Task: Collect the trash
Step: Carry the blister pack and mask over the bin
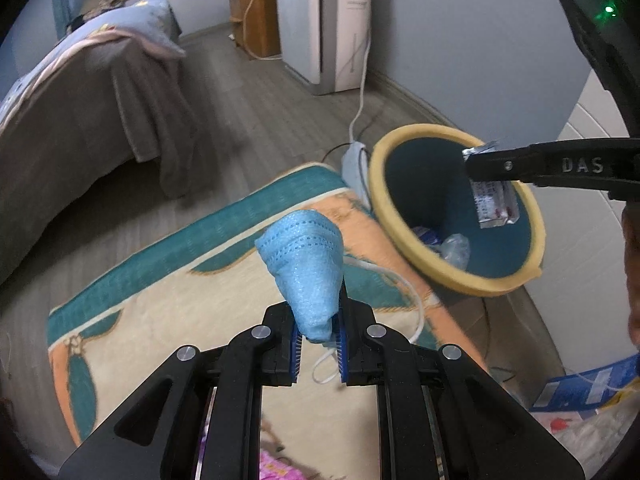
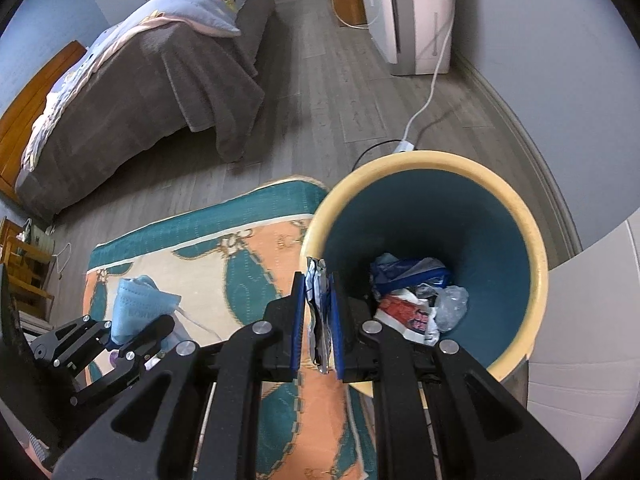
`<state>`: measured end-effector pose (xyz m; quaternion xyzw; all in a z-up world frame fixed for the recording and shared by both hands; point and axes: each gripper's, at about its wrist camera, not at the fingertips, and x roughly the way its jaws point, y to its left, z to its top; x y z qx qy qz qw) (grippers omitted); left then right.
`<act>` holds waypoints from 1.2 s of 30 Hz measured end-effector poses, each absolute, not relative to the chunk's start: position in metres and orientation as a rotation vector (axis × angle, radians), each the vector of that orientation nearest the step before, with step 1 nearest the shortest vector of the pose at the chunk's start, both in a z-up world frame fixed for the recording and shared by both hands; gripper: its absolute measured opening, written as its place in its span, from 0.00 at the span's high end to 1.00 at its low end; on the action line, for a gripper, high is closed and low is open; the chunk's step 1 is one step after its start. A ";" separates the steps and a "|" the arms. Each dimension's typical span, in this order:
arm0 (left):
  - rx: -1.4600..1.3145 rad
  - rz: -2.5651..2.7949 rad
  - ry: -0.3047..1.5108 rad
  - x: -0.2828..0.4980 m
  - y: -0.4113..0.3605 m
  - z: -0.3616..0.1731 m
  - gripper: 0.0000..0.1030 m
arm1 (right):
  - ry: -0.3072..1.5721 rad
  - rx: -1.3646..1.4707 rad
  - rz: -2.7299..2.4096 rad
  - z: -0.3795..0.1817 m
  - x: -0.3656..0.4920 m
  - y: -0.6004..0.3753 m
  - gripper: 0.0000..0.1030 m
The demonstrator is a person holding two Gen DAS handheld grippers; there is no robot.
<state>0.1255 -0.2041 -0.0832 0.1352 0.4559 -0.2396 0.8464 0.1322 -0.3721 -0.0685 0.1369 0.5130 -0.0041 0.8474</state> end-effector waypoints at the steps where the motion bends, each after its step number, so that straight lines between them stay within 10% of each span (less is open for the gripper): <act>1: 0.285 -0.511 0.958 0.125 -0.207 -0.082 0.86 | 1.081 0.286 -0.018 -0.069 0.132 -0.375 0.89; 36: 0.289 -0.668 0.860 0.111 -0.329 -0.061 0.85 | 1.003 0.476 -0.274 -0.078 0.103 -0.492 0.89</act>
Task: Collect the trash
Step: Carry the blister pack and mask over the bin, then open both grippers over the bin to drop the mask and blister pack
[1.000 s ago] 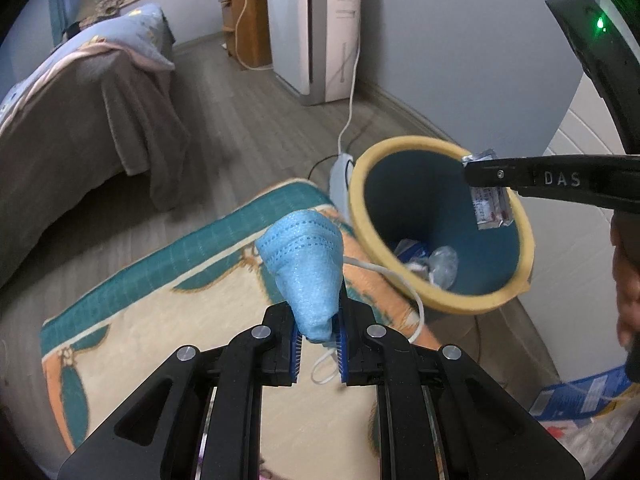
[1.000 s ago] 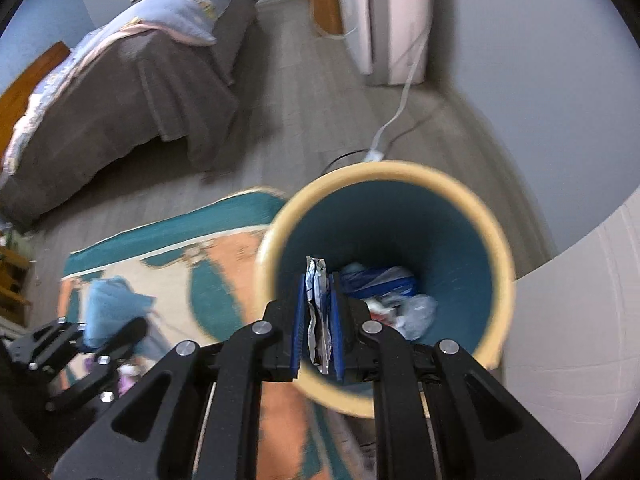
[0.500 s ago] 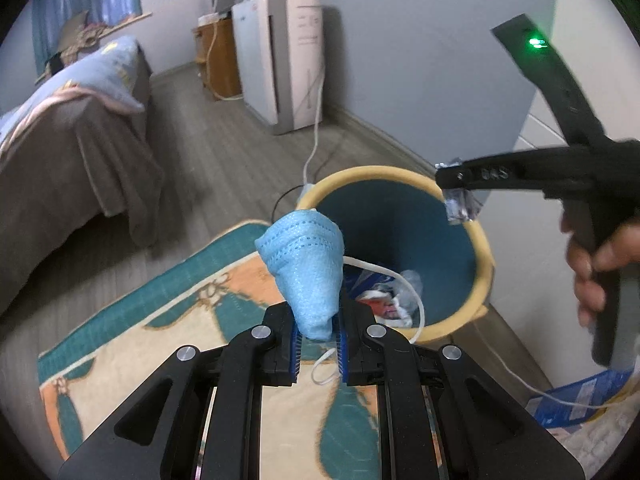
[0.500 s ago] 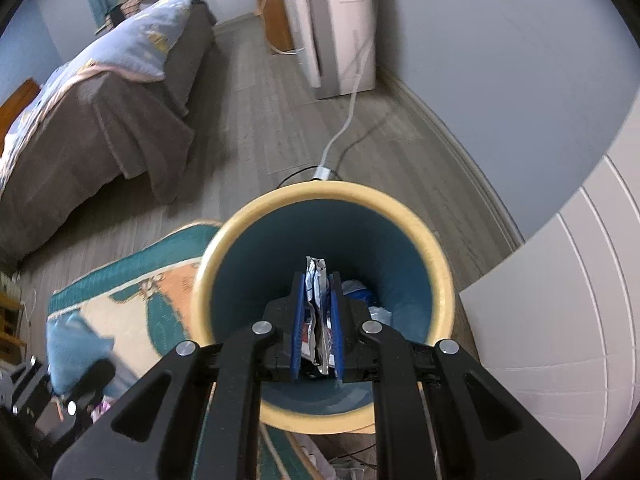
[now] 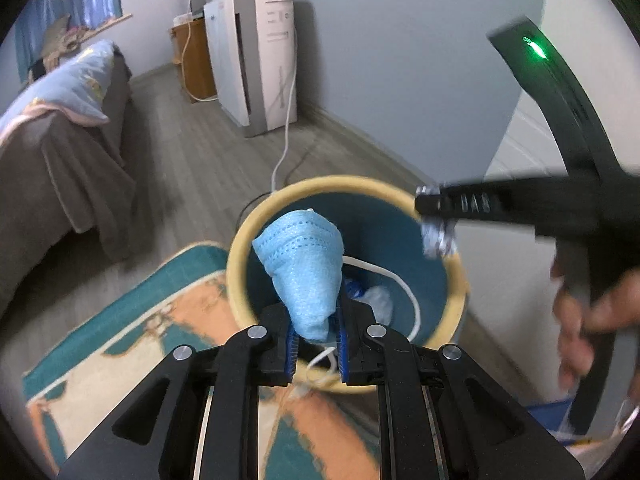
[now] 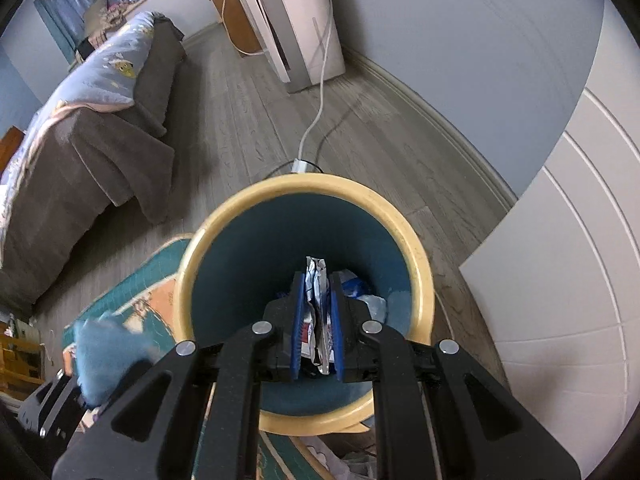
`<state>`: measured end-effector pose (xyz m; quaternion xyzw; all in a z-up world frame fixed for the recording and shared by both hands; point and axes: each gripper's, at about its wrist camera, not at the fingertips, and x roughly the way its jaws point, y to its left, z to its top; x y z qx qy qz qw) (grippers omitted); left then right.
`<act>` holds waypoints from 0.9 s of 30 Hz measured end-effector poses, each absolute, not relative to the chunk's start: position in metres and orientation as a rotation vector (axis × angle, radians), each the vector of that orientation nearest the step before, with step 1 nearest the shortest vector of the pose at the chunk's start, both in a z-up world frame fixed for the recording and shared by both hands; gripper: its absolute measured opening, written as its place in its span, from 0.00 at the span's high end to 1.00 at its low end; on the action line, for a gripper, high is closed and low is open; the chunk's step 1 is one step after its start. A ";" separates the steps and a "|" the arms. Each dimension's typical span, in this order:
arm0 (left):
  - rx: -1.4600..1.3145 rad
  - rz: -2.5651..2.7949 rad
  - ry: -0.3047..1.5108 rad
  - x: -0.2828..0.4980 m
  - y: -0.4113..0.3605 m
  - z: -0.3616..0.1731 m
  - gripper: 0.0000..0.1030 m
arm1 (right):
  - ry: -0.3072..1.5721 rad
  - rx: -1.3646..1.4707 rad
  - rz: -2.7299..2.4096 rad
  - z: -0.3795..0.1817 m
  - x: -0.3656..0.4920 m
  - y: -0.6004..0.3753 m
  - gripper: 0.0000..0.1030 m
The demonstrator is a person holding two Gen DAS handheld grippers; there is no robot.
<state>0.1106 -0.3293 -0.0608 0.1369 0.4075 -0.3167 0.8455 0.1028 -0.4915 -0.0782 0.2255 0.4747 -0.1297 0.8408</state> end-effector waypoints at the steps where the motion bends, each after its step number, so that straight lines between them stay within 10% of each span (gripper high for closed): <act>1: 0.283 -0.663 0.856 0.115 -0.331 -0.060 0.85 | 0.990 0.475 -0.266 -0.077 0.103 -0.491 0.89; 8: 0.264 -0.627 0.784 0.134 -0.334 -0.049 0.80 | 0.888 0.430 -0.248 -0.057 0.105 -0.484 0.88; 13: 0.255 -0.635 0.778 0.129 -0.331 -0.051 0.49 | 0.873 0.411 -0.246 -0.054 0.106 -0.480 0.85; 20: 0.244 -0.578 0.776 0.124 -0.313 -0.053 0.16 | 0.885 0.431 -0.247 -0.052 0.106 -0.475 0.55; 27: 0.218 -0.523 0.756 0.115 -0.280 -0.027 0.08 | 0.826 0.390 -0.232 -0.026 0.099 -0.456 0.05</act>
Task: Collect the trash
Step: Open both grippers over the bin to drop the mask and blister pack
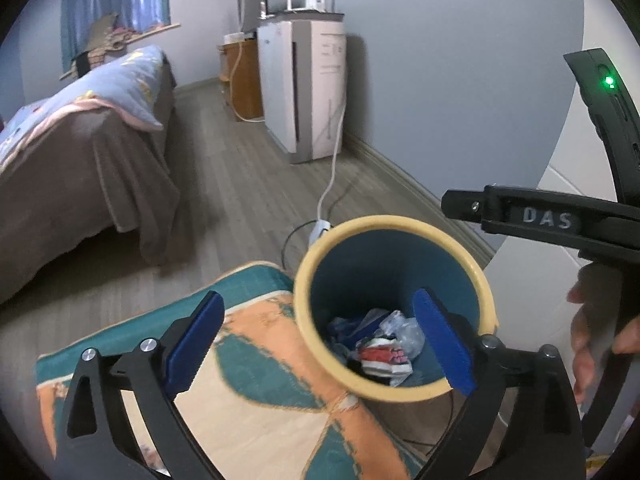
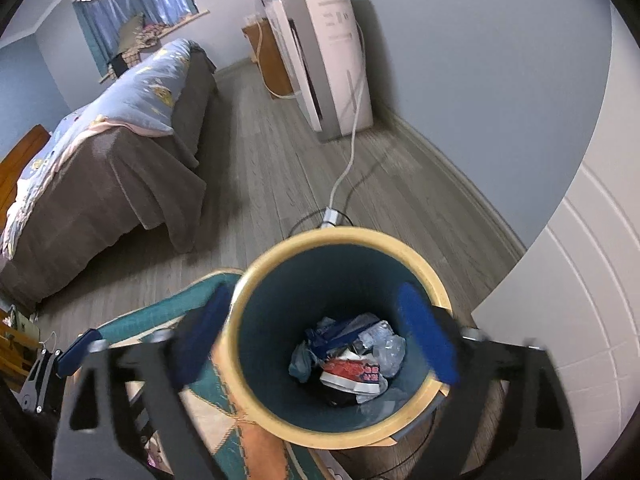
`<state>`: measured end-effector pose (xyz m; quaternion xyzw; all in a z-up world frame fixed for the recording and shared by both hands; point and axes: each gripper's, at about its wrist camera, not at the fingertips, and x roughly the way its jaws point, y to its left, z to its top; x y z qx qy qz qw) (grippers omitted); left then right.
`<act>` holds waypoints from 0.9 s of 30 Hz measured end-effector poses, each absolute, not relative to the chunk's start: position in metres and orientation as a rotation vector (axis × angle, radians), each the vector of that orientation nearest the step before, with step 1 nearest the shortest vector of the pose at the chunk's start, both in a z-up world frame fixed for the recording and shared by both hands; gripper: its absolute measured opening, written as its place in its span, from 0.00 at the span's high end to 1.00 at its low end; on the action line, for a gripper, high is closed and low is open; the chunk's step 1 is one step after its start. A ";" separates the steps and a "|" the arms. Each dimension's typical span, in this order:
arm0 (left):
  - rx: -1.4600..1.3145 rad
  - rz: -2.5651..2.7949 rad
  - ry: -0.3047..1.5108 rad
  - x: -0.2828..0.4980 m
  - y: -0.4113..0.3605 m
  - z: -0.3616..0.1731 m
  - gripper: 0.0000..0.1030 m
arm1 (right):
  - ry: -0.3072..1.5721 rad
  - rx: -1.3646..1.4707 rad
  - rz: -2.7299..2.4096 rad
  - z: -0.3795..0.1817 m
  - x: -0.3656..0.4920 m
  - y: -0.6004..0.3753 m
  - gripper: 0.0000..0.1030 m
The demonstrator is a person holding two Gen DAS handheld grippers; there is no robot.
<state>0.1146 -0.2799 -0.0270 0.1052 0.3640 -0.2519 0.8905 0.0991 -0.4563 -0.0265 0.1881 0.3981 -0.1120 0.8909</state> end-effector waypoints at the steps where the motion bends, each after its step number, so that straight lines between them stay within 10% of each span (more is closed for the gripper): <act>1: 0.219 -0.517 0.748 0.111 -0.274 -0.021 0.07 | 0.813 0.388 -0.225 -0.020 0.097 -0.452 0.06; 27: 0.135 -0.169 0.730 0.021 -0.056 0.027 0.06 | 0.820 0.221 0.010 0.025 0.070 -0.285 0.06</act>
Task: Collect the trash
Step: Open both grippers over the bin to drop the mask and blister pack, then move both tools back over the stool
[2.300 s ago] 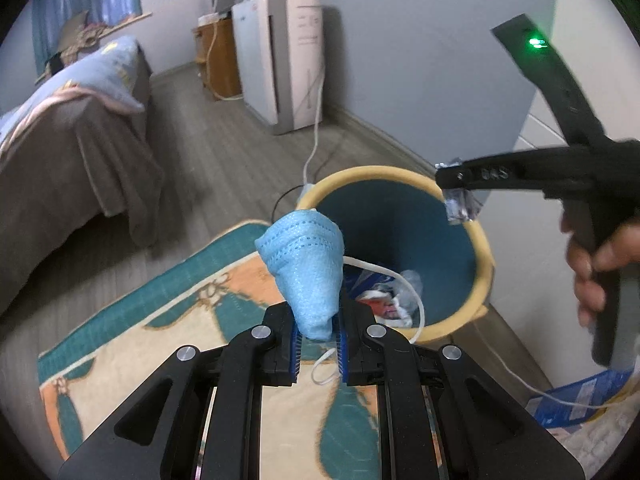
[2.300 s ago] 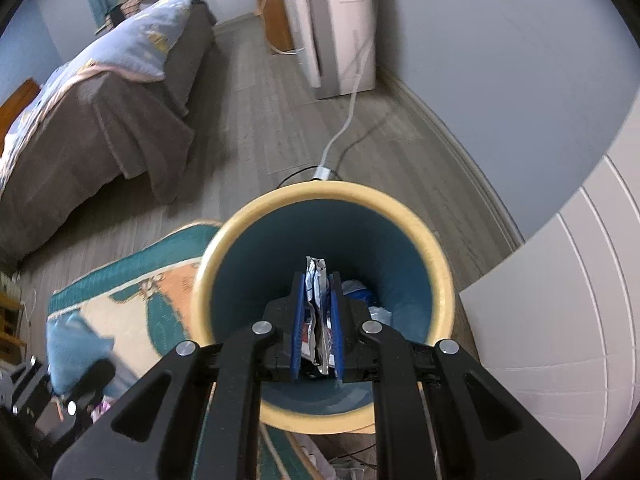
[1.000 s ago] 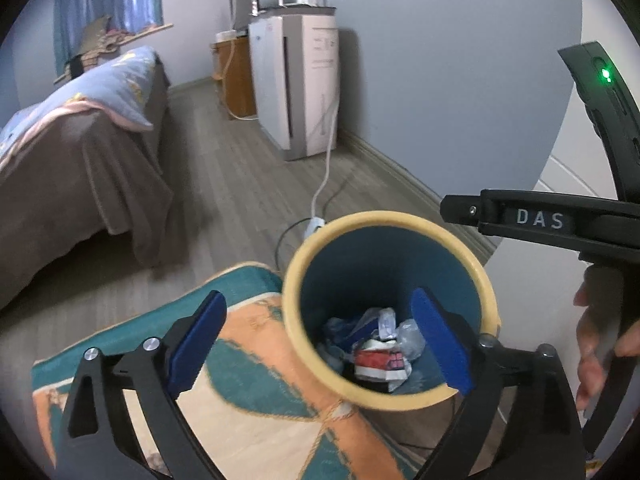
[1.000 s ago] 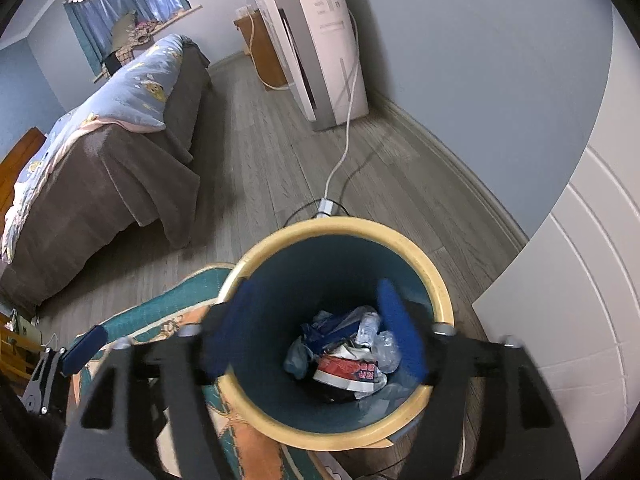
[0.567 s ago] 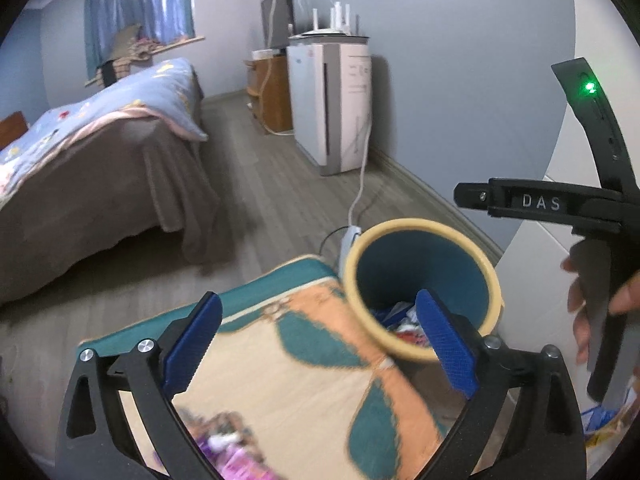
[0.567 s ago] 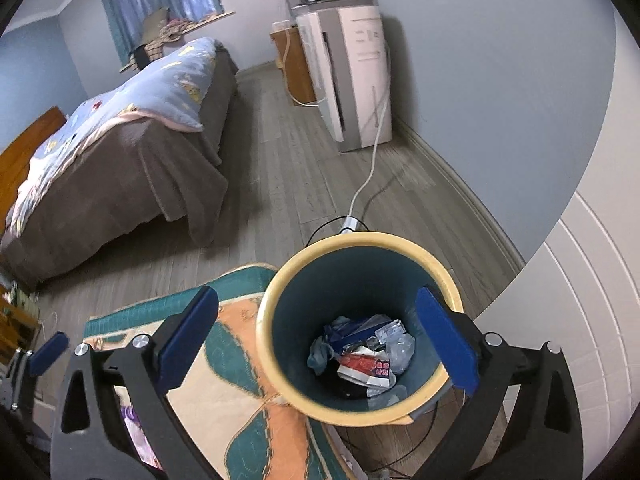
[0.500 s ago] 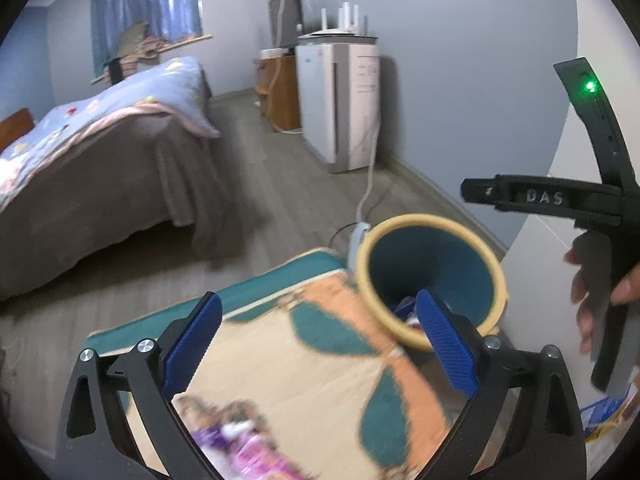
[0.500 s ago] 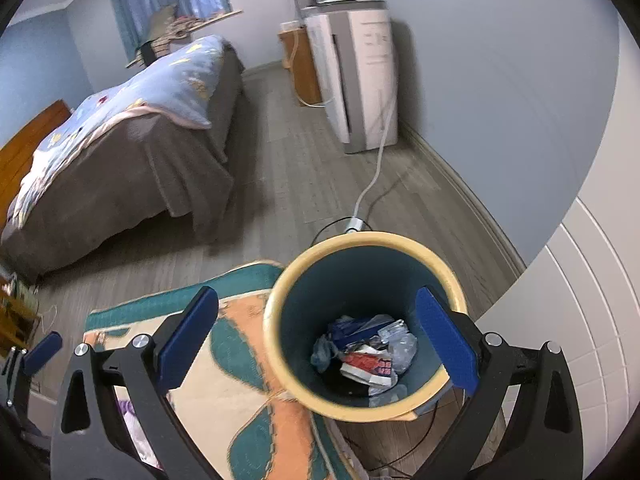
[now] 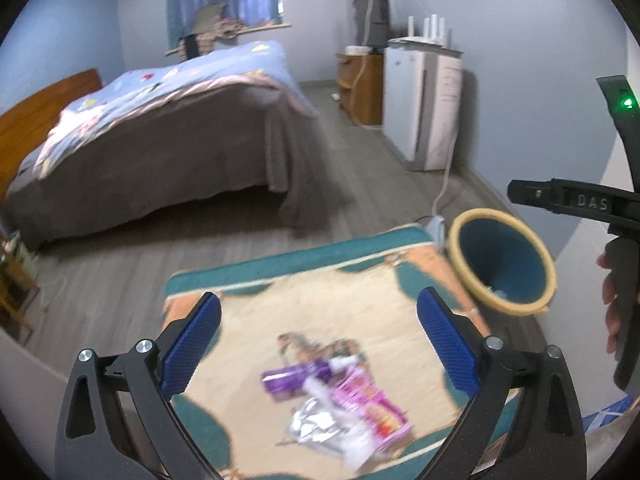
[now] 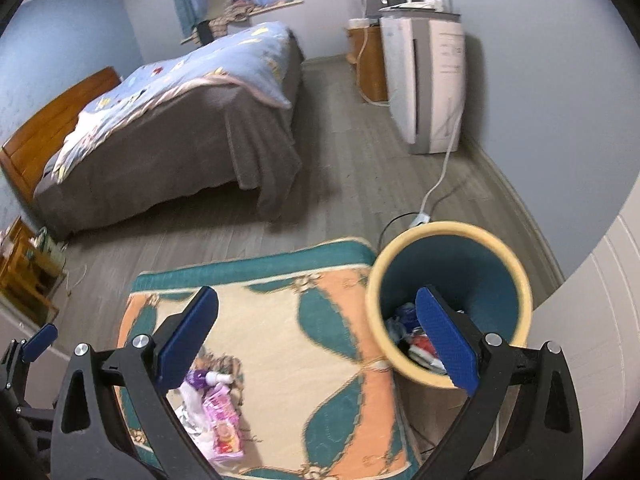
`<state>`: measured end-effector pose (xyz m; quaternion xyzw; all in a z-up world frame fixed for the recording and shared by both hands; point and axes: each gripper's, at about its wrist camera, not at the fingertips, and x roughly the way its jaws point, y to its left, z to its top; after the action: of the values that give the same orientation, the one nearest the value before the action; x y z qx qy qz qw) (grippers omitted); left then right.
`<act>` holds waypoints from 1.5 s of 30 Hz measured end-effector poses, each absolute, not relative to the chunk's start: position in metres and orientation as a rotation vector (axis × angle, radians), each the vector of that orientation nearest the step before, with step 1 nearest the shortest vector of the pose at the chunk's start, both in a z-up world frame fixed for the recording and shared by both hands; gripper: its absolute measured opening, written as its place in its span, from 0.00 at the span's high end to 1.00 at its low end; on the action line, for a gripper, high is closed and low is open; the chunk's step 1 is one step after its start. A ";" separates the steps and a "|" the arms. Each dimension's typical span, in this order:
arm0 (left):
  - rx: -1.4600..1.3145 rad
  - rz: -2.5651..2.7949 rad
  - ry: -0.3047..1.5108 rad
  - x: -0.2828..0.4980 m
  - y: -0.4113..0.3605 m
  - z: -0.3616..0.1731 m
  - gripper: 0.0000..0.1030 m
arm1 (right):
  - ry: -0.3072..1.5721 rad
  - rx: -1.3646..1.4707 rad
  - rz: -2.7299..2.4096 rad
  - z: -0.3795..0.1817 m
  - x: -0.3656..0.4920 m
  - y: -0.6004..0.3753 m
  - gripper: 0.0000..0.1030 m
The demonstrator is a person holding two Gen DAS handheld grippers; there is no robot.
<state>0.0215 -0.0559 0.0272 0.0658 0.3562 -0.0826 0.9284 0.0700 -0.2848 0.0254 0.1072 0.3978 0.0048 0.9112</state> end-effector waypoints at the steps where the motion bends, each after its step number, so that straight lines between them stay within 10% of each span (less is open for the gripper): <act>1: 0.129 -0.160 0.733 0.020 -0.050 0.025 0.06 | 0.834 0.224 0.020 0.022 0.072 -0.279 0.06; 45: 0.061 0.012 0.873 0.055 0.083 -0.028 0.06 | 1.208 -0.030 0.107 -0.133 0.091 -0.115 0.06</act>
<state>0.0549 0.0826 -0.0281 0.0296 0.4228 0.0057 0.9057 0.0907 -0.1147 -0.1327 -0.0142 0.5677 0.0504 0.8216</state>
